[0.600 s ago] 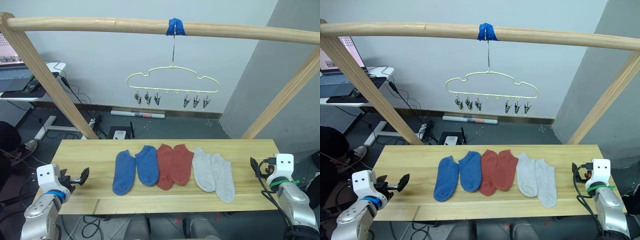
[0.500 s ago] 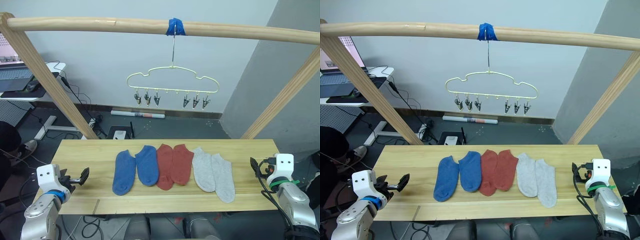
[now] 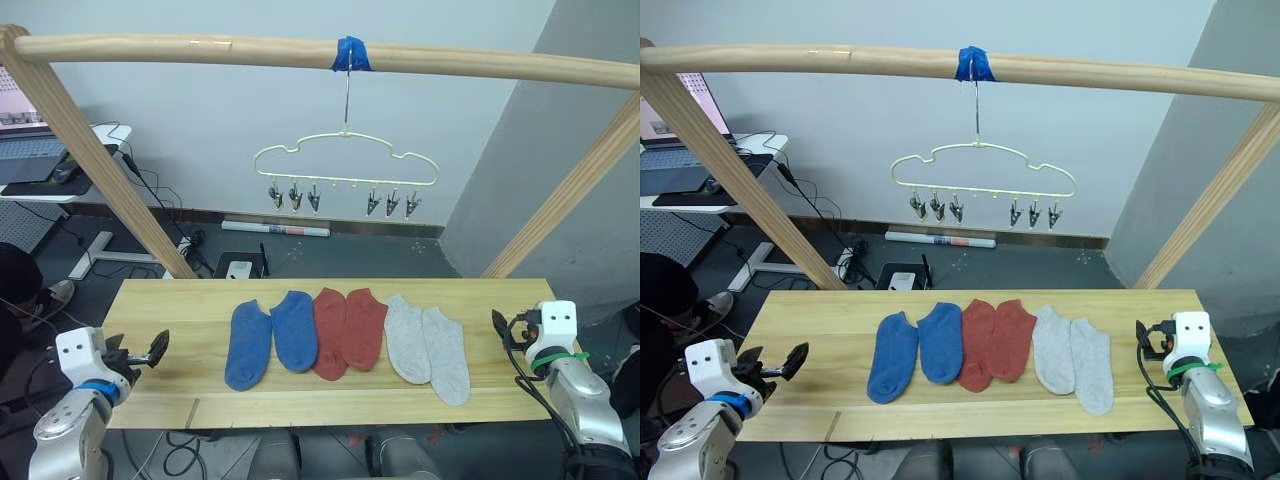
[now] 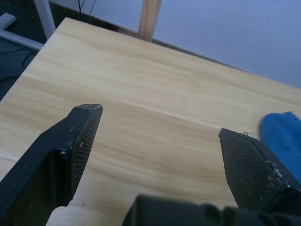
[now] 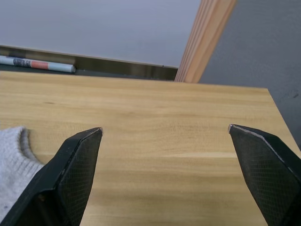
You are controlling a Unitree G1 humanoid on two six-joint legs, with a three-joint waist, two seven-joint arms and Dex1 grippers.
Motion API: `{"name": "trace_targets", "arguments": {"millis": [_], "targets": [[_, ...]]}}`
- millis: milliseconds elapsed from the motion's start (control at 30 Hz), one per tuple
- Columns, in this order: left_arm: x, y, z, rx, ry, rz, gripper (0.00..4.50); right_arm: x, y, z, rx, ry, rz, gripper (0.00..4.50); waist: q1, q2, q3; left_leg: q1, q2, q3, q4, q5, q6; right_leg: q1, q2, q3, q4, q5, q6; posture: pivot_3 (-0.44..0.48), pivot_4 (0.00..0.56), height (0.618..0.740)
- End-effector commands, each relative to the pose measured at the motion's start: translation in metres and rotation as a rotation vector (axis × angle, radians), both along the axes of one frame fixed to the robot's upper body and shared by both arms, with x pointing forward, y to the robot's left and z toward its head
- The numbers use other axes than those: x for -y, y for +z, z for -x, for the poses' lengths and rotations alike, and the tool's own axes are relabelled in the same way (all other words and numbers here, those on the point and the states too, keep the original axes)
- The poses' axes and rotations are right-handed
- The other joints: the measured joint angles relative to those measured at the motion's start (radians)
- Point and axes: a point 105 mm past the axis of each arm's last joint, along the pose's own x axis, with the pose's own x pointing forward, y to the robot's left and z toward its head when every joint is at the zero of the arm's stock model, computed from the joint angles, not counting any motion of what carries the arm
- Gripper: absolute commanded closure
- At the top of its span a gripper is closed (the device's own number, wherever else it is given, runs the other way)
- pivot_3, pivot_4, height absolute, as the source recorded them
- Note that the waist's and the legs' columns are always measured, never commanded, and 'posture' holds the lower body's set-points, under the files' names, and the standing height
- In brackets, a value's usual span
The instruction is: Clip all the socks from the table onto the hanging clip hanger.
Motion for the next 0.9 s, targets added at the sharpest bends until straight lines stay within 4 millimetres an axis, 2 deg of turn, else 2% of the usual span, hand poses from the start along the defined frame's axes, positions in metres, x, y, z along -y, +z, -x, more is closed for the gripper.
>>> {"name": "trace_targets", "arguments": {"millis": [33,100,167,233,300,367,400,467,533,633,900], "targets": [[0.015,0.045,-0.015,0.154,-0.093,0.002,0.01,-0.027,0.022,-0.009,0.074,0.171,0.063,0.0,-0.002,0.0,0.0,0.0,0.0,0.0,0.0,0.0,0.0,0.0,0.0,0.0,0.0,0.0,0.0,0.117,0.142,0.74],[0.03,0.061,-0.023,0.207,-0.143,0.034,0.01,-0.048,0.027,-0.01,0.079,0.293,0.034,0.0,-0.002,0.0,0.0,0.0,0.001,0.0,0.0,0.0,0.0,0.0,0.0,0.0,0.0,0.0,0.0,0.107,0.143,0.74],[0.052,0.077,-0.033,0.246,-0.224,0.046,0.01,-0.082,0.041,-0.011,0.102,0.454,-0.047,0.0,-0.002,0.0,0.0,0.0,0.001,0.0,0.0,0.0,0.0,0.001,0.001,-0.001,0.001,0.0,0.0,0.099,0.144,0.74],[0.079,0.094,-0.048,0.282,-0.322,0.05,0.01,-0.118,0.063,-0.012,0.136,0.62,-0.092,0.0,-0.002,0.001,0.0,0.0,0.001,0.0,0.0,0.0,0.0,0.001,0.001,-0.001,0.001,0.0,0.0,0.091,0.144,0.74],[0.093,0.104,-0.055,0.3,-0.374,0.044,0.01,-0.136,0.076,-0.013,0.151,0.694,-0.131,0.0,-0.002,0.001,0.001,0.0,0.001,-0.001,0.001,0.0,0.0,0.001,0.001,-0.001,0.001,0.0,0.001,0.088,0.144,0.74],[0.116,0.118,-0.066,0.337,-0.456,0.046,0.01,-0.163,0.1,-0.015,0.189,0.782,-0.209,0.0,-0.002,0.001,0.001,0.0,0.001,-0.001,0.002,0.0,0.0,0.002,0.002,-0.001,0.001,0.001,0.001,0.077,0.145,0.74],[0.127,0.125,-0.07,0.36,-0.502,0.037,0.19,-0.177,0.111,-0.015,0.206,0.831,-0.235,0.0,-0.003,0.001,0.001,0.0,0.001,-0.001,0.002,0.0,0.0,0.002,0.002,-0.001,0.001,0.001,0.001,0.067,0.144,0.74],[0.139,0.132,-0.075,0.388,-0.545,0.04,0.6,-0.193,0.122,-0.015,0.22,0.884,-0.246,0.0,-0.004,0.001,0.001,0.0,0.001,-0.002,0.003,0.0,0.0,0.002,0.002,-0.001,0.001,0.001,0.0,0.063,0.143,0.74],[0.145,0.137,-0.081,0.405,-0.551,0.042,1.22,-0.203,0.126,-0.017,0.222,0.909,-0.256,0.0,-0.004,0.001,0.0,0.0,0.001,-0.002,0.003,0.0,-0.001,0.002,0.003,-0.001,0.001,0.002,0.0,0.057,0.144,0.74],[0.154,0.144,-0.101,0.444,-0.543,-0.006,2.01,-0.228,0.138,-0.018,0.251,0.968,-0.288,0.0,-0.003,0.001,0.0,-0.001,0.001,-0.003,0.003,-0.001,-0.002,0.002,0.003,-0.002,0.001,0.003,-0.003,0.055,0.143,0.74],[0.169,0.143,-0.131,0.493,-0.526,-0.012,2.01,-0.263,0.166,-0.024,0.313,1.047,-0.301,0.0,-0.003,0.001,0.0,-0.015,0.002,-0.009,0.015,-0.002,-0.003,-0.005,0.004,-0.008,0.002,0.005,-0.002,0.034,0.133,0.74]]}}
